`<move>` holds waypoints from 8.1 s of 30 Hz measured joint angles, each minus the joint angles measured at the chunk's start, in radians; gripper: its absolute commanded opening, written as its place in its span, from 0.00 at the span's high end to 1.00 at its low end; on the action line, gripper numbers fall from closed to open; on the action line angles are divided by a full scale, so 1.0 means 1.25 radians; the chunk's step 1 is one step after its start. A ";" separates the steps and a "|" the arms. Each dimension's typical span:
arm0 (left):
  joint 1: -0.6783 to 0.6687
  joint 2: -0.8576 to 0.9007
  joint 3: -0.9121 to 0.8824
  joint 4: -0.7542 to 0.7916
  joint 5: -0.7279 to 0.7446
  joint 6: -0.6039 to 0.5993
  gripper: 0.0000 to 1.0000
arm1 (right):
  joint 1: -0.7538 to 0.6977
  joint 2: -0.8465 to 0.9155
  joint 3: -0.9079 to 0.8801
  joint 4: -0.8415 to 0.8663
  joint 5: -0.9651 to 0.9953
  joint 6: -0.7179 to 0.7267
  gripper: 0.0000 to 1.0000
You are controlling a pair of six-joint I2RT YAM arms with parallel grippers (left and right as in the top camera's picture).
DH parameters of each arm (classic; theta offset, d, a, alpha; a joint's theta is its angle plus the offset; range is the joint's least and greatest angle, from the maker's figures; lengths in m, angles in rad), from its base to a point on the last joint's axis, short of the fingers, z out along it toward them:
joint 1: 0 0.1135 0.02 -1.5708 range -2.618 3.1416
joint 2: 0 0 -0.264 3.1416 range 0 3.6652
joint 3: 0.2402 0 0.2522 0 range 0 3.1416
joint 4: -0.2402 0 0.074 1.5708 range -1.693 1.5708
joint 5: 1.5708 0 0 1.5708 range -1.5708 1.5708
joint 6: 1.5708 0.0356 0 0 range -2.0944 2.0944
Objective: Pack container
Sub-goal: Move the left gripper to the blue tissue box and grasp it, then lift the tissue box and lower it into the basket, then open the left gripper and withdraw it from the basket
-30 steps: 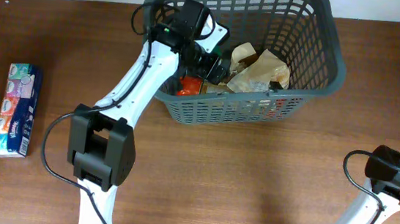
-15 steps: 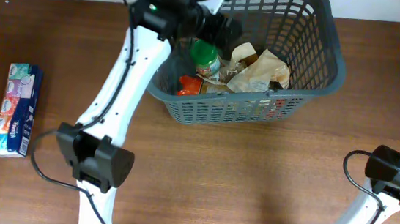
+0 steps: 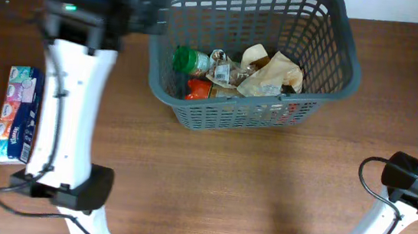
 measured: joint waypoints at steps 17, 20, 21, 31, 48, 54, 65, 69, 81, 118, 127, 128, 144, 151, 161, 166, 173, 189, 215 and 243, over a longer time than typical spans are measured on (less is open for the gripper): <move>0.403 -0.002 -0.048 -0.140 -0.035 -0.105 0.01 | 0.000 0.000 0.000 0.000 0.000 0.000 0.01; 0.447 -0.002 -0.104 -0.138 -0.035 -0.087 0.01 | 0.000 0.000 0.000 0.000 0.000 0.000 0.01; 0.461 -0.002 -0.127 -0.136 -0.035 -0.082 0.01 | 0.000 0.000 0.000 0.000 0.000 0.000 0.01; 0.555 -0.002 -0.430 0.028 -0.002 0.060 0.01 | 0.000 0.000 0.000 0.000 0.000 0.002 0.01; 0.617 -0.001 -0.817 0.477 0.122 0.347 0.01 | 0.000 0.000 0.000 0.000 0.000 0.003 0.01; 0.697 -0.001 -0.819 0.533 0.193 0.383 0.01 | 0.000 0.000 0.000 0.000 0.000 0.003 0.01; 0.745 0.015 -0.822 0.583 0.304 0.411 0.01 | 0.000 0.000 0.000 0.000 0.000 0.005 0.01; 0.741 0.053 -0.824 0.582 0.325 0.416 0.01 | 0.000 0.000 0.000 0.000 0.000 0.005 0.01; 0.738 0.135 -0.830 0.587 0.346 0.418 0.20 | 0.000 0.000 0.000 0.000 0.000 0.005 0.01; 0.559 0.009 -0.426 0.467 0.775 0.272 0.98 | 0.000 0.000 0.000 0.000 0.000 0.005 0.01; 0.210 -0.116 -0.335 0.613 0.828 0.276 0.98 | 0.000 0.000 0.000 0.000 0.000 0.005 0.01; 0.179 -0.118 -0.331 0.627 0.832 0.277 0.98 | 0.000 0.000 0.000 0.000 0.000 0.005 0.01; -0.181 -0.074 -0.323 0.515 0.703 0.443 0.98 | 0.000 0.000 0.000 0.000 0.000 0.005 0.01; -0.204 0.031 -0.323 0.499 0.632 0.460 0.98 | 0.000 0.000 0.000 0.000 0.000 0.005 0.01; -0.204 0.056 -0.323 0.489 0.580 0.463 0.01 | 0.000 0.000 0.000 0.000 0.000 0.005 0.01; -0.205 0.056 -0.322 0.491 0.580 0.462 0.01 | 0.000 0.000 0.000 0.000 0.000 0.005 0.01; -0.204 0.027 -0.262 0.491 0.493 0.436 0.01 | 0.000 0.000 0.000 0.000 0.000 0.005 0.01; -0.197 -0.276 -0.197 0.385 0.113 0.416 0.01 | 0.000 0.000 0.000 0.000 0.000 0.005 0.01; -0.119 -0.537 -0.212 0.210 0.080 0.269 0.01 | 0.000 0.000 0.000 0.000 0.000 0.005 0.01; 0.183 -1.201 -1.170 0.530 0.200 0.149 0.01 | 0.000 0.000 0.000 0.000 0.000 0.005 0.01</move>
